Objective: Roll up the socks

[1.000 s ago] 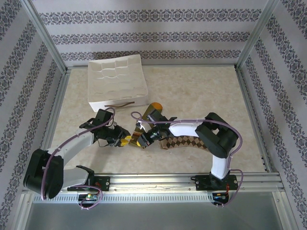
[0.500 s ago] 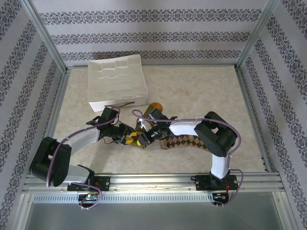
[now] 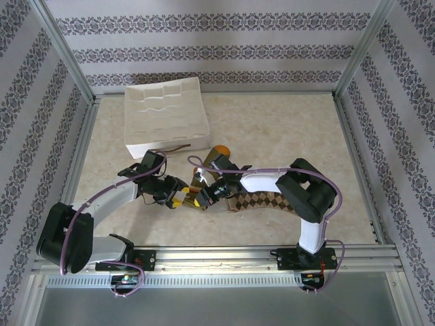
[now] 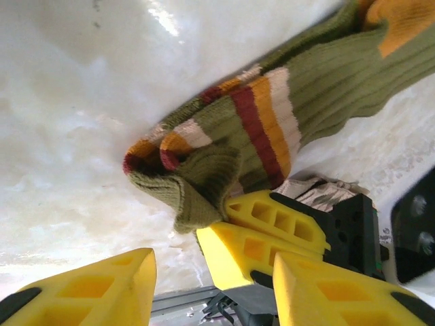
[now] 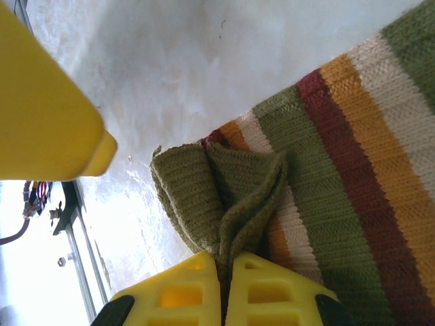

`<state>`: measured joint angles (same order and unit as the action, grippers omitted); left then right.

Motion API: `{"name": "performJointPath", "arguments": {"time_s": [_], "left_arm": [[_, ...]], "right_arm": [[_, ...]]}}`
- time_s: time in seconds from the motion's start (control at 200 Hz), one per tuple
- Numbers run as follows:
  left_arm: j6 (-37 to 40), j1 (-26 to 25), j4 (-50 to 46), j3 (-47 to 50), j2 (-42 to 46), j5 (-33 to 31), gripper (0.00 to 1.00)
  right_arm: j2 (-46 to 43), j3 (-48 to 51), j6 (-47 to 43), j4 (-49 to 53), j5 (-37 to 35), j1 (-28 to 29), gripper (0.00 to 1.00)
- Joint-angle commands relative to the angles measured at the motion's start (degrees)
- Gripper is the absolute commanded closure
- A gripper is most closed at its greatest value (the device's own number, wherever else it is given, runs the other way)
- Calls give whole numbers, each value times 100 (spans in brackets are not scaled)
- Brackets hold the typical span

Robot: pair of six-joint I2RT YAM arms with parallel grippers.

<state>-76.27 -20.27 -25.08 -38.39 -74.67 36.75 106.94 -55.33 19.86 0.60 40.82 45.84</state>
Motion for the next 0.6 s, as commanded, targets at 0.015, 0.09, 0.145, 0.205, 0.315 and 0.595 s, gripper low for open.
{"name": "performJointPath", "arguments": {"time_s": [0.015, 0.09, 0.145, 0.205, 0.315, 0.595], "left_arm": [[-651, -69, 736, 204, -254, 164, 52], [-850, -94, 1079, 202, -403, 216, 55], [-861, -121, 1154, 154, -528, 265, 57], [-852, -159, 1162, 98, -638, 279, 61], [-930, -238, 1314, 119, -755, 278, 76], [-828, -265, 1190, 8, -901, 252, 100]], "right_arm": [[-113, 68, 76, -51, 14, -76, 96], [-112, 58, 80, -51, -3, -76, 96], [-113, 53, 80, -43, -12, -75, 96], [-103, 36, 79, -43, -17, -76, 96], [-94, 31, 73, -43, -30, -71, 95], [-449, 196, -128, -8, -338, -72, 76]]}}
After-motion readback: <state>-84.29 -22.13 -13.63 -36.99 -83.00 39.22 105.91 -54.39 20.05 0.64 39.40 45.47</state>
